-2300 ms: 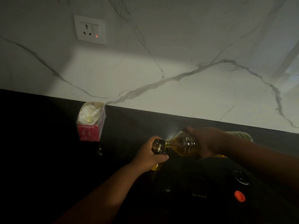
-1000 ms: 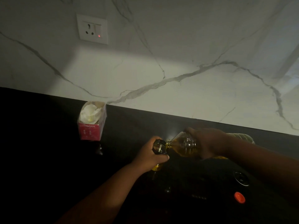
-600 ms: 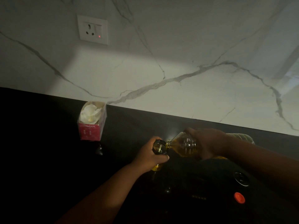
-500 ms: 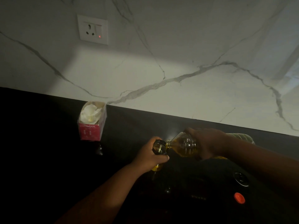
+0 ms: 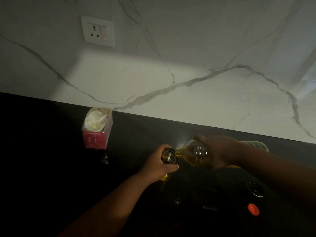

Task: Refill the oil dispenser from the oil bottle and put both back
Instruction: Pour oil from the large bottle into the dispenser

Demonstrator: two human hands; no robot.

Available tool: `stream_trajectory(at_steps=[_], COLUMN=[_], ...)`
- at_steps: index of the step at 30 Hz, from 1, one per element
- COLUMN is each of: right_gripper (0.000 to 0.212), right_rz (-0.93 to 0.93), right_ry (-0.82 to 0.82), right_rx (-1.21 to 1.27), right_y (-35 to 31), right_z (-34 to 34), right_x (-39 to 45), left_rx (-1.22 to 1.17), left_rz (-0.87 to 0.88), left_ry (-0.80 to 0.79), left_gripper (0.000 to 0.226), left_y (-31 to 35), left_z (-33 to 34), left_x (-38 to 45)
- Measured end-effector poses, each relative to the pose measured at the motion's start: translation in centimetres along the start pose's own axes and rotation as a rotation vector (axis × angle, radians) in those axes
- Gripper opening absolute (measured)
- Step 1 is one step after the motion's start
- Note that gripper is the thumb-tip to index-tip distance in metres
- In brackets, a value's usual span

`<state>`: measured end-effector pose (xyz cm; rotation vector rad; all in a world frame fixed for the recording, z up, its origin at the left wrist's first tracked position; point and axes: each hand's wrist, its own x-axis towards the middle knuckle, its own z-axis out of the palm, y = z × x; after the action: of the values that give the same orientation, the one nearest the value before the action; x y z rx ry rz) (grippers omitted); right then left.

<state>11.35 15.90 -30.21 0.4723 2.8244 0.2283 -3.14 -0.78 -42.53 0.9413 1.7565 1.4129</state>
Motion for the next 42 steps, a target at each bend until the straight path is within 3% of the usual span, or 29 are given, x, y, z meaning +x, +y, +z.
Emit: stream_trajectory(at_steps=[42], right_gripper=[0.094], right_rz=[0.010], right_ry=[-0.017], right_rx=[-0.007], right_y=[-0.50], right_z=[-0.56], right_x=[-0.32], left_rx=[-0.009], left_rz=[0.010], left_ry=[0.004], left_gripper=[0.056], left_y=[0.05], left_z=[0.04], left_x=[-0.09])
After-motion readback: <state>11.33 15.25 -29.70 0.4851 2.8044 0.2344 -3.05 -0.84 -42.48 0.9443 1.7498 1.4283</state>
